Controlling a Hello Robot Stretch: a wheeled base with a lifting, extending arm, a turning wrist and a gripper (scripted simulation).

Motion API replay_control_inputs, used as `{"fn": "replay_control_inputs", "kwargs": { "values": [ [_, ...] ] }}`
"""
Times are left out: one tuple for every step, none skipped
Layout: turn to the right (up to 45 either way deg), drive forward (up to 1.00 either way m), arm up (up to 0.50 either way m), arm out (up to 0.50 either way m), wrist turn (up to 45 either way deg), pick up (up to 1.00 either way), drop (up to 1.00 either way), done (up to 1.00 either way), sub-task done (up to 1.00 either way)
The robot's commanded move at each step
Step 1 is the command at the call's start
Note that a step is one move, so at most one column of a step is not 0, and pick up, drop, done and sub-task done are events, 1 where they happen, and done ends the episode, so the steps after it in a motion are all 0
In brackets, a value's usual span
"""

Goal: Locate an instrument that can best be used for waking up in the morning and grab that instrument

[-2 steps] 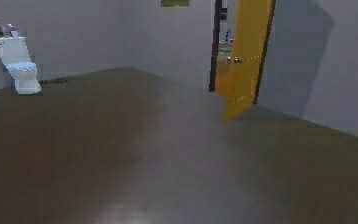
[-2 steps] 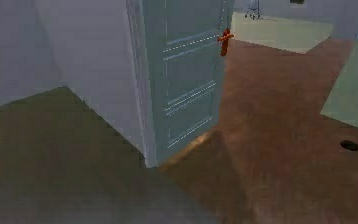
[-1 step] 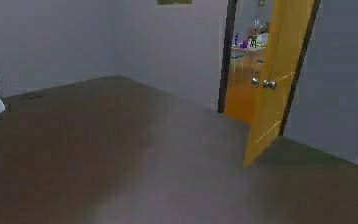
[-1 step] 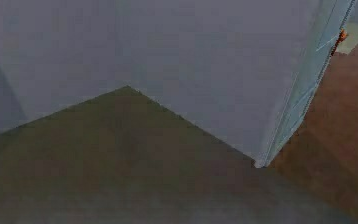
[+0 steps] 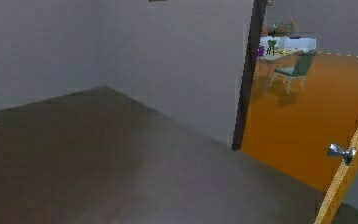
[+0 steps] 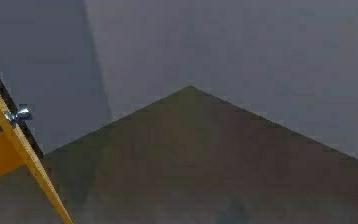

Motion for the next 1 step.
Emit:
{"fn": "replay_control_inputs", "kwargs": {
  "values": [
    [6.0, 0.0, 0.0, 0.0, 0.0, 0.0, 0.0, 0.0, 0.0]
  ]
}}
